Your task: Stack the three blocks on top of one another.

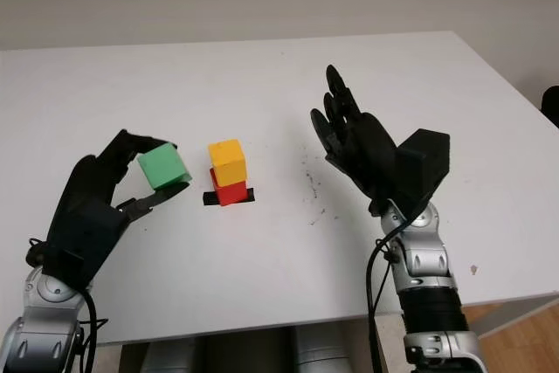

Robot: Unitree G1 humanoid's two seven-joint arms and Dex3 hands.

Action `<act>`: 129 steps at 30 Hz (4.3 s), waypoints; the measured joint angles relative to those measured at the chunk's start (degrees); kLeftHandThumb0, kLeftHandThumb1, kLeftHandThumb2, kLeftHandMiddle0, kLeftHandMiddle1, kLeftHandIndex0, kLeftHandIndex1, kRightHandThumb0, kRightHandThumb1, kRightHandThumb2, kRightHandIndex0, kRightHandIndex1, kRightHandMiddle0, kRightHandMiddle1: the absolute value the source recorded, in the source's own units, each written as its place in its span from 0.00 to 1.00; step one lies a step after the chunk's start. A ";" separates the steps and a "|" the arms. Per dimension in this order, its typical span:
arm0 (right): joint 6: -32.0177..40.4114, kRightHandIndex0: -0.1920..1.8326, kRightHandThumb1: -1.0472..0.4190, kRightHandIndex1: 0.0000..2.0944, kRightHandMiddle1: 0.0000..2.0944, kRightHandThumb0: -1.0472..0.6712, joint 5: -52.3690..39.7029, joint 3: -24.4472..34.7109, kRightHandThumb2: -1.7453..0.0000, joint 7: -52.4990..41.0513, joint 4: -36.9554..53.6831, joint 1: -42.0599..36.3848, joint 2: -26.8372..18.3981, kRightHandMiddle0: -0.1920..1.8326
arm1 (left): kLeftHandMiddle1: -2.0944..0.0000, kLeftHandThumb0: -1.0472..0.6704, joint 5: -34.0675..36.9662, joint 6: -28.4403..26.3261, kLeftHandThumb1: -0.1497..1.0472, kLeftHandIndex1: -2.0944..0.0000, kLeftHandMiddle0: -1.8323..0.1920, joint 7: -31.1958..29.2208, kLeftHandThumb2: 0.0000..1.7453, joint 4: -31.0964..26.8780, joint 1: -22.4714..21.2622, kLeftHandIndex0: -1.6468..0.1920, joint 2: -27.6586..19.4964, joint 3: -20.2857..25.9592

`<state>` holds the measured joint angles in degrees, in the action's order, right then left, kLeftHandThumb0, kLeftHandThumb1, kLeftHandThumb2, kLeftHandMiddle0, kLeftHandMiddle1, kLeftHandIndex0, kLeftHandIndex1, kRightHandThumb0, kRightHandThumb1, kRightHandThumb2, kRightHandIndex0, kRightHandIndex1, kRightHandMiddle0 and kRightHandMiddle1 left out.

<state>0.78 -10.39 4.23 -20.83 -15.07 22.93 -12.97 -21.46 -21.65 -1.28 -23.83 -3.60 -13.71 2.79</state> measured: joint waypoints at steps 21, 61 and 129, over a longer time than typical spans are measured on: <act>1.30 0.00 0.00 0.01 0.03 0.19 -2.33 0.03 0.80 -2.72 -0.67 -0.88 1.54 0.05 | 0.98 0.39 4.91 -8.49 0.96 0.22 0.83 1.60 0.03 2.71 -10.27 0.68 3.34 0.31; -0.90 0.02 0.00 0.03 0.03 0.18 -0.77 -1.00 0.80 -0.17 -1.62 -2.26 3.99 0.06 | 0.98 0.42 5.61 -20.18 0.95 0.18 0.82 -8.61 0.03 4.57 -17.05 0.70 -0.28 -7.58; -5.02 0.00 0.00 0.00 0.01 0.16 -0.08 0.94 0.69 2.37 -6.28 1.31 3.63 0.00 | 0.97 0.16 15.03 16.10 1.00 0.97 0.95 13.22 0.37 6.27 -2.74 0.94 9.35 12.50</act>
<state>-4.24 -10.47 5.18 -18.45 -21.36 24.23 -9.34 -6.43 -5.55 11.94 -17.56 -6.34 -4.35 15.29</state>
